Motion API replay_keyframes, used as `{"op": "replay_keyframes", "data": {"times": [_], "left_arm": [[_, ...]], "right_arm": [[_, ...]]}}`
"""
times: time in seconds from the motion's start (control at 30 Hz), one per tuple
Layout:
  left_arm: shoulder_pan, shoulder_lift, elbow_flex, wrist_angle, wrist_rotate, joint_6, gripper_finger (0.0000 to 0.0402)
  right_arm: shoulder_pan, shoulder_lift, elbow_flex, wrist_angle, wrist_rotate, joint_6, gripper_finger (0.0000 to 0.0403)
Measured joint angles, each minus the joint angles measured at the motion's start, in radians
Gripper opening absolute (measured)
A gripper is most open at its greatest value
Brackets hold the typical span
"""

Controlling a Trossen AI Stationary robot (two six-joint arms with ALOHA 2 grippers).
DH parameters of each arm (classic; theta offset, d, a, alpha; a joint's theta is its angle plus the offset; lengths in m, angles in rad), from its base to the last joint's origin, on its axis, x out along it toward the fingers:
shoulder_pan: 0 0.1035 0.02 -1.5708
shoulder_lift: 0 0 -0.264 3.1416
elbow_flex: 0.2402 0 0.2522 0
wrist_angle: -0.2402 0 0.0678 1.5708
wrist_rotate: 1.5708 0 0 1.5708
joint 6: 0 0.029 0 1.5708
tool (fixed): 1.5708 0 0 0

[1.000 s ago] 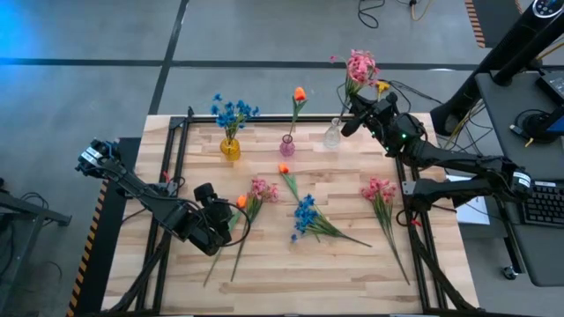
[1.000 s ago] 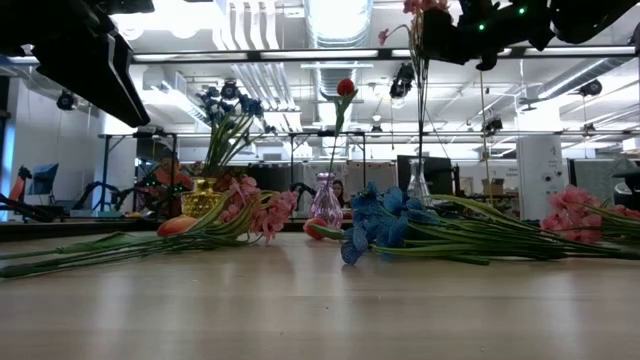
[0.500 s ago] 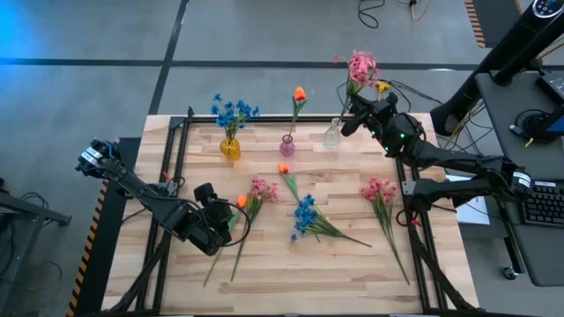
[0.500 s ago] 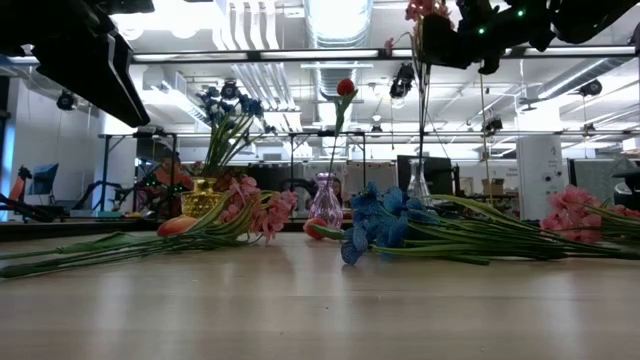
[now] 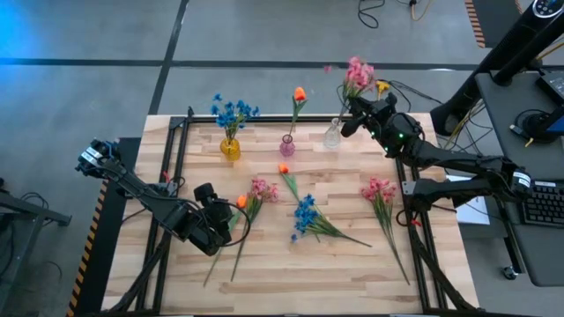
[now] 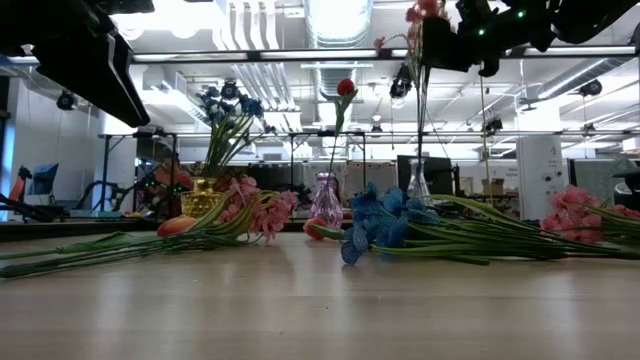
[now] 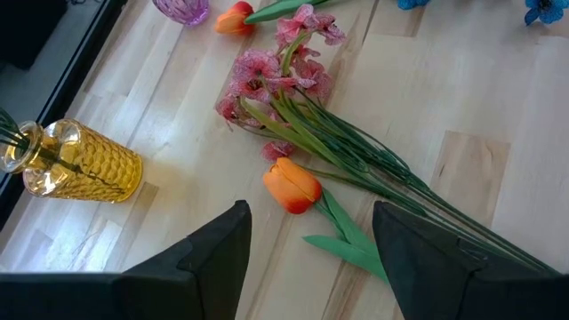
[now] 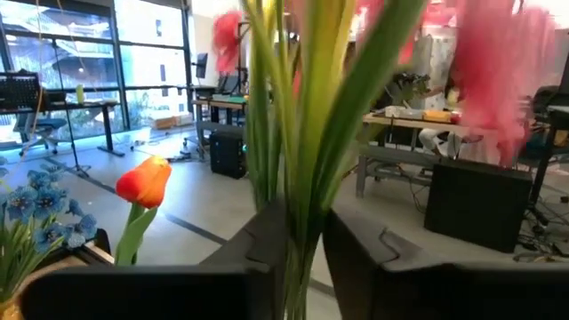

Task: Sort flowers into vase by color
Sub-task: Put the middle pink flowers into the transparent vase, then put the left orange flower into the violet vase

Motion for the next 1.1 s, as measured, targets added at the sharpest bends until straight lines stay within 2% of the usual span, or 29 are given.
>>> {"op": "replay_keyframes", "data": {"times": [0.2,0.43,0.77,1.1], "left_arm": [[0.0,0.0,0.0,0.0,0.0,0.0,0.0217],[0.0,0.0,0.0,0.0,0.0,0.0,0.0217],[0.0,0.0,0.0,0.0,0.0,0.0,0.0217],[0.0,0.0,0.0,0.003,0.0,0.0,0.0217]], "right_arm": [[0.0,-0.001,0.0,-0.022,0.0,0.006,0.0116],[0.0,-0.014,0.0,-0.044,0.0,0.011,0.0153],[0.0,-0.074,0.015,-0.238,0.0,0.075,0.0198],[0.0,-0.069,0.087,-0.406,0.001,0.137,0.0244]]}}
